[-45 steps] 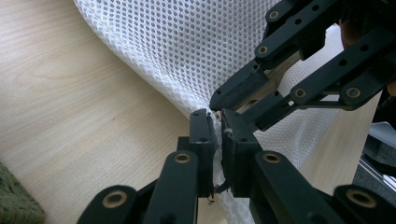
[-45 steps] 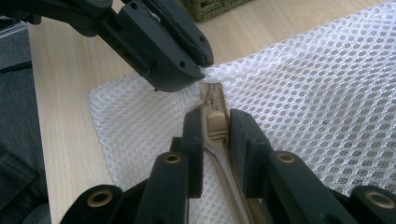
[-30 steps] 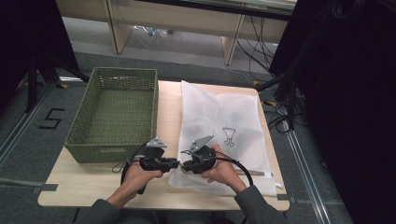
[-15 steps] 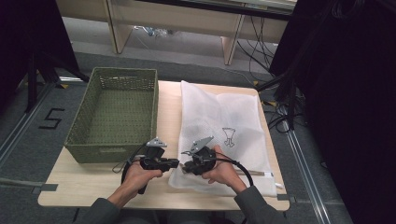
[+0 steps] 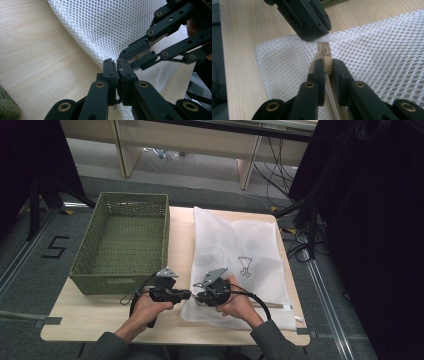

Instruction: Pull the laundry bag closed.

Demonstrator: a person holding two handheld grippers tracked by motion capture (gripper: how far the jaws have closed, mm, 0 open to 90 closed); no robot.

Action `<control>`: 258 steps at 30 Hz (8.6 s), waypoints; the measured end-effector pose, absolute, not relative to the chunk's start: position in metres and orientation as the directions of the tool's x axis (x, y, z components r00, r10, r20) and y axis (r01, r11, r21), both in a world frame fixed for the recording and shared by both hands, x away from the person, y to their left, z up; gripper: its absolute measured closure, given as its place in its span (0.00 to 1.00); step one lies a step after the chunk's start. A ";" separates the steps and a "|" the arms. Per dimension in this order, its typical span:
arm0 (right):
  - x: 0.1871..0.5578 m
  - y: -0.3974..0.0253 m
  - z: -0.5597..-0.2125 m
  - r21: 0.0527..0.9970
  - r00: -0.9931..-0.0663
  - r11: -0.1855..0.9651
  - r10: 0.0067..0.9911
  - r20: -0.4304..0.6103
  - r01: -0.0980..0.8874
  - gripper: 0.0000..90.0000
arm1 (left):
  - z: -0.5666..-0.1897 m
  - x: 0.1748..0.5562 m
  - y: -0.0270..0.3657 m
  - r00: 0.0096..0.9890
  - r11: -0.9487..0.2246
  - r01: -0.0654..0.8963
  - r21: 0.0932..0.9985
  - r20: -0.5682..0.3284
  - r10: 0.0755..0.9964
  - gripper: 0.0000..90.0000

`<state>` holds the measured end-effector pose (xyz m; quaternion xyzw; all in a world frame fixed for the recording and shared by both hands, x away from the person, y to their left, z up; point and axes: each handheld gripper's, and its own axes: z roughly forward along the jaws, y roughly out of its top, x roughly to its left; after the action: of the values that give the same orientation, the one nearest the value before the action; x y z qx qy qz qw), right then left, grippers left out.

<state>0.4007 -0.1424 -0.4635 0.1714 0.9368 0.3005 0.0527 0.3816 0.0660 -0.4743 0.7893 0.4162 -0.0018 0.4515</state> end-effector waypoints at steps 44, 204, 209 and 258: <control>0.402 -0.143 -0.459 0.631 -0.941 0.731 0.337 -0.004 0.259 0.97 | -0.482 0.386 0.070 0.595 -0.189 0.731 0.656 -0.475 0.649 0.83; 0.403 -0.142 -0.464 0.567 -0.949 0.780 0.315 0.008 0.264 0.91 | -0.486 0.391 0.067 0.528 -0.106 0.792 0.601 -0.589 0.612 0.80; 0.400 -0.141 -0.464 0.567 -0.941 0.771 0.337 0.025 0.291 0.91 | -0.487 0.390 0.067 0.532 -0.114 0.788 0.605 -0.577 0.620 0.92; 0.398 -0.147 -0.462 0.577 -0.935 0.762 0.356 0.005 0.293 0.79 | -0.477 0.387 0.066 0.577 -0.123 0.745 0.656 -0.541 0.612 0.96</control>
<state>0.3982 -0.1468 -0.4621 0.1731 0.9372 0.2983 0.0526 0.3869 0.0662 -0.4769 0.7461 0.4546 -0.0691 0.4815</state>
